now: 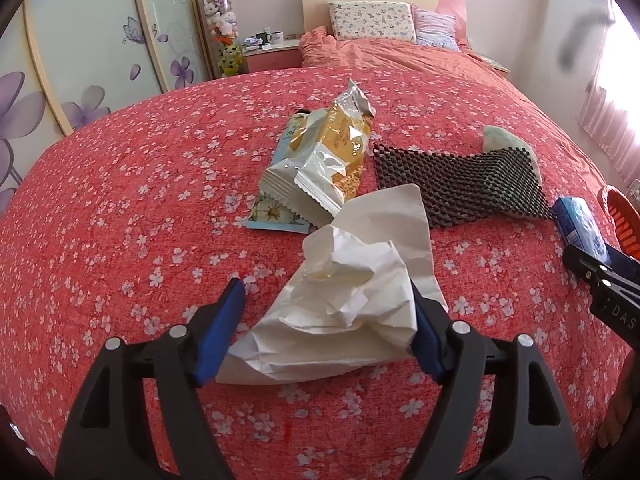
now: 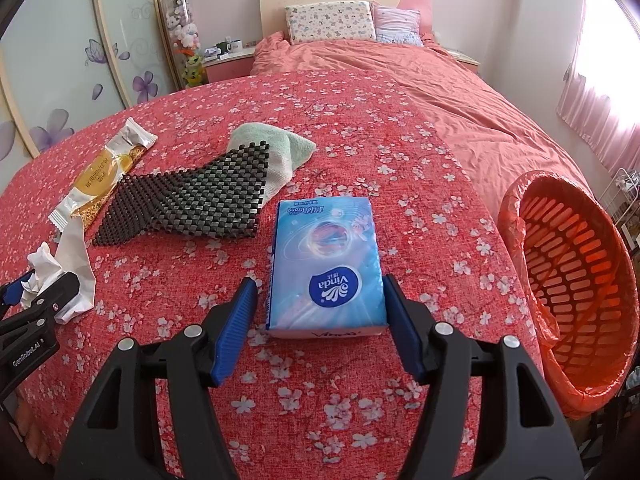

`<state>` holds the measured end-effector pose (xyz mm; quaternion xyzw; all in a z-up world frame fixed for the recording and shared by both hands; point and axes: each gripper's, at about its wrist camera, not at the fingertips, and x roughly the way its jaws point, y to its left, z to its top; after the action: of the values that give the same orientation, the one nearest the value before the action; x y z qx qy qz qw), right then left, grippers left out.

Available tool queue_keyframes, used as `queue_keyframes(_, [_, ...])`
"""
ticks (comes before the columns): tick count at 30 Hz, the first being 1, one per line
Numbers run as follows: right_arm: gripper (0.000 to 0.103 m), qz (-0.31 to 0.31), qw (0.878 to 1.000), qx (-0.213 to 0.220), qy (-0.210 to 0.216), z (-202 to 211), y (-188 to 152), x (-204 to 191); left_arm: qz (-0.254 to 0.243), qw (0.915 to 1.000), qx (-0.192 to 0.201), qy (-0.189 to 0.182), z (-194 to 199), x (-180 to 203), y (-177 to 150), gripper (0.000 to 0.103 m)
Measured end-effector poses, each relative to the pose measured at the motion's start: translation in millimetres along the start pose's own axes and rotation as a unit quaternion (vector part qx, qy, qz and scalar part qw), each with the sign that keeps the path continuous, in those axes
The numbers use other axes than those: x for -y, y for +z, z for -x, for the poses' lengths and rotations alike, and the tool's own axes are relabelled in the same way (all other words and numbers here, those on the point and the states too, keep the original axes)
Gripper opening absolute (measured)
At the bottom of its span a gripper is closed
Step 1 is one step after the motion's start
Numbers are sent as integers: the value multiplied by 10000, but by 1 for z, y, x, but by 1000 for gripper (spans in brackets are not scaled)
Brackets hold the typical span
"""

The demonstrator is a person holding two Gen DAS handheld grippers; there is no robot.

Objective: Collect trash
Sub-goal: 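Lift the tissue and tissue pack off the bed with both tools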

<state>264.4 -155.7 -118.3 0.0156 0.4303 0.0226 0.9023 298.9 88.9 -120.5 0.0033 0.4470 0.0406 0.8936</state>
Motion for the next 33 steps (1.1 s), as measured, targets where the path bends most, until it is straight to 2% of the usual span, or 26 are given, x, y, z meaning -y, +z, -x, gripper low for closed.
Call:
queue_keyframes(17, [64, -69, 10000, -12, 39, 3, -2, 5, 106, 9999, -8, -119, 1, -7, -2, 76])
queue_keyframes(19, [60, -29, 10000, -56, 25, 6, -4, 4, 159, 9998, 15, -153, 1, -9, -2, 72])
queue_keyframes(20, [54, 4, 10000, -49, 2, 8, -6, 3, 176, 9997, 45, -172, 3, -10, -3, 64])
queue_keyframes(21, [53, 32, 10000, -60, -31, 10, -8, 3, 173, 9996, 78, -214, 5, -9, -4, 59])
queue_keyframes(23, [52, -46, 9999, -109, 19, 16, -10, 7, 121, 9994, 102, -312, 7, -9, -7, 58])
queue_keyframes(26, [51, -205, 9998, 44, 21, 28, -14, 15, 154, 9984, 169, -509, 14, -13, -12, 55])
queue_keyframes(30, [50, -427, 9987, 209, 200, 44, -24, 27, 217, 9978, 213, -582, 25, -19, -20, 54])
queue_keyframes(33, [50, -486, 9978, 367, 246, 52, -27, 36, 65, 9981, 254, -566, 35, -14, -23, 53])
